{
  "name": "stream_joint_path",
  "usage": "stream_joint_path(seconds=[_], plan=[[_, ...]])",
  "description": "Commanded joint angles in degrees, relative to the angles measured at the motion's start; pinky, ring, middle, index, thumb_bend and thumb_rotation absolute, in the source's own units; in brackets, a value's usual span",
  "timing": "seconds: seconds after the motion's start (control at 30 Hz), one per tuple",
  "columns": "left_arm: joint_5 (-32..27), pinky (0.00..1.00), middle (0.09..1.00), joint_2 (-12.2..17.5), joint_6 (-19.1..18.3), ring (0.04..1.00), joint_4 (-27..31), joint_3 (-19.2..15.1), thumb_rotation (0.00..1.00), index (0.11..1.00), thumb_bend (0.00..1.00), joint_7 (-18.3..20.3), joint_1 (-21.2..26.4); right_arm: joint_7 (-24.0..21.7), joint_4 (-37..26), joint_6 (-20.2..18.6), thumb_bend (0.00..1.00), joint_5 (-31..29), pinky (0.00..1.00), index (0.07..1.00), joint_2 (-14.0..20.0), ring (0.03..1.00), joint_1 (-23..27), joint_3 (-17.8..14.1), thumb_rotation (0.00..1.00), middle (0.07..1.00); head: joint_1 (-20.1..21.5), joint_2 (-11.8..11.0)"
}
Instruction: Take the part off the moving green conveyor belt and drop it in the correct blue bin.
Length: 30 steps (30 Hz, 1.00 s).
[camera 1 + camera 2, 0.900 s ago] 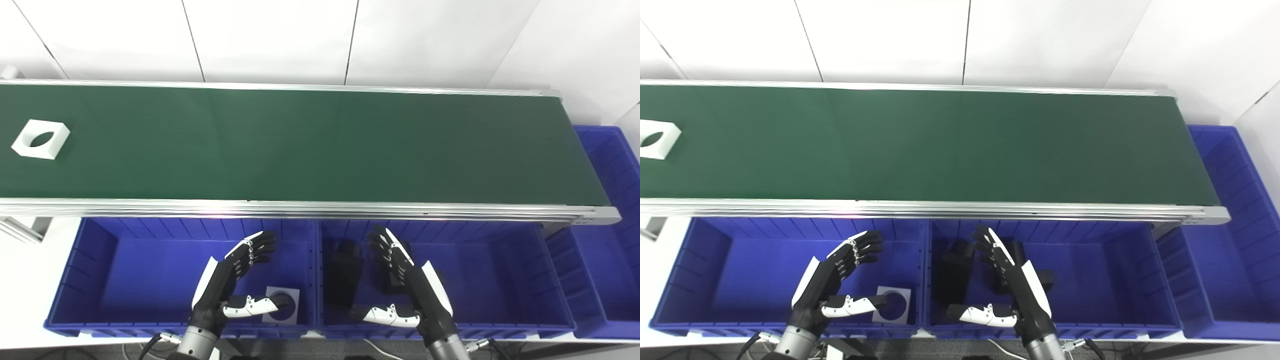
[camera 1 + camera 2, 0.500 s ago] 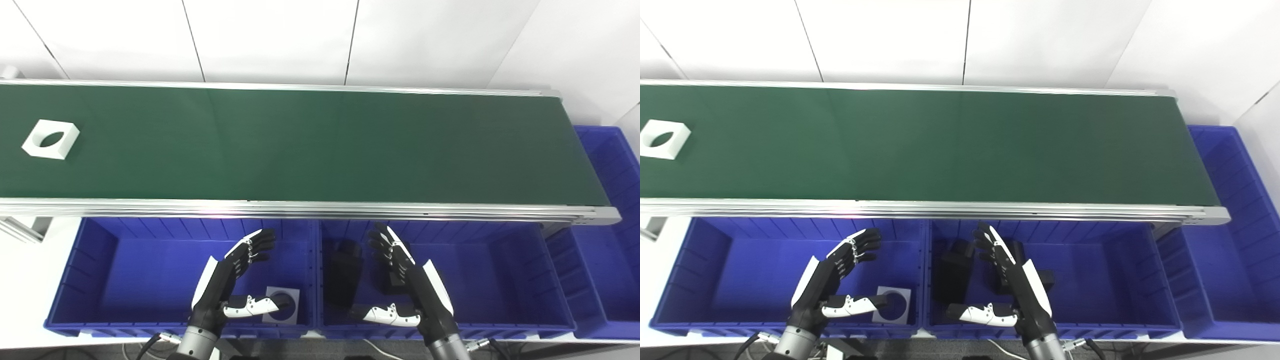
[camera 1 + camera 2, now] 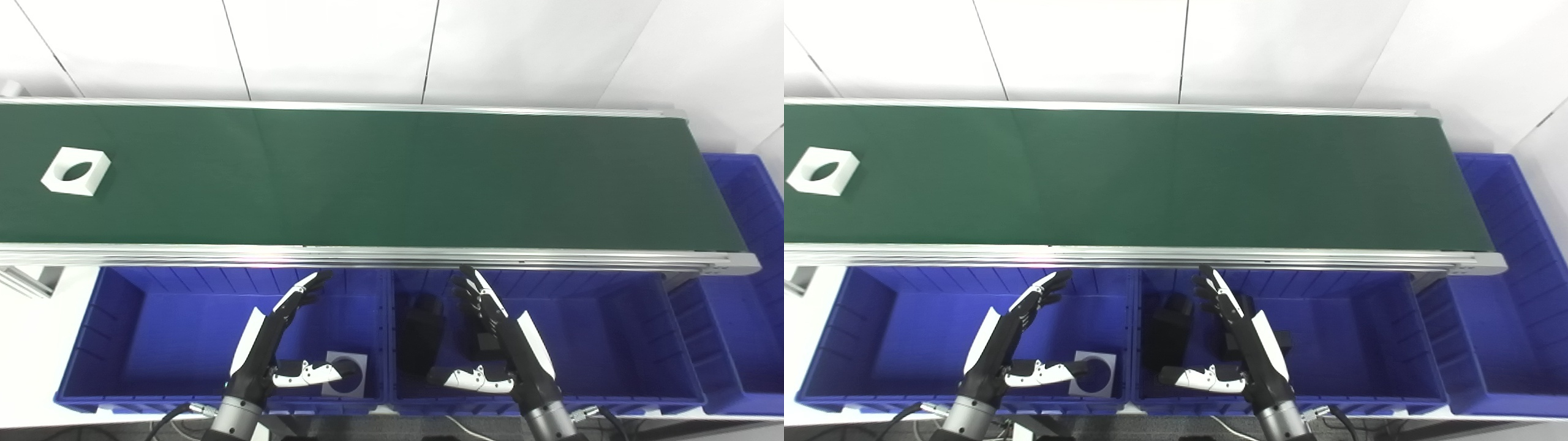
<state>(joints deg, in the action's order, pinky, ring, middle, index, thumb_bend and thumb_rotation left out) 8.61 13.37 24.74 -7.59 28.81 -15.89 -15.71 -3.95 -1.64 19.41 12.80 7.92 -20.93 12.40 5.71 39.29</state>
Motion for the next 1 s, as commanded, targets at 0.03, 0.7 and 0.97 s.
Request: stream_joint_path(seconds=[0.03,0.7,0.97], plan=[[0.37,0.81,0.905,0.46,2.19,0.885,0.01,1.16,0.30,0.870,0.84,-2.39,0.89,0.26,-1.02,2.66,0.87,-0.34,0.81,0.975,0.02,0.876,0.20,-0.17,0.34,0.907,-0.80,0.01],[4.09,0.72,0.821,2.24,2.19,0.791,-6.01,12.55,0.28,0.775,0.92,-19.04,7.17,1.64,6.16,7.48,0.83,-2.98,0.81,0.986,3.47,0.872,2.94,-0.04,0.36,0.902,-16.49,-8.93],[3.29,0.71,0.814,3.90,2.19,0.786,-6.43,16.01,0.27,0.770,0.93,-22.68,9.28,2.89,7.64,7.48,0.85,-3.01,0.80,0.980,3.84,0.872,4.06,1.09,0.35,0.906,-16.02,-10.21]])
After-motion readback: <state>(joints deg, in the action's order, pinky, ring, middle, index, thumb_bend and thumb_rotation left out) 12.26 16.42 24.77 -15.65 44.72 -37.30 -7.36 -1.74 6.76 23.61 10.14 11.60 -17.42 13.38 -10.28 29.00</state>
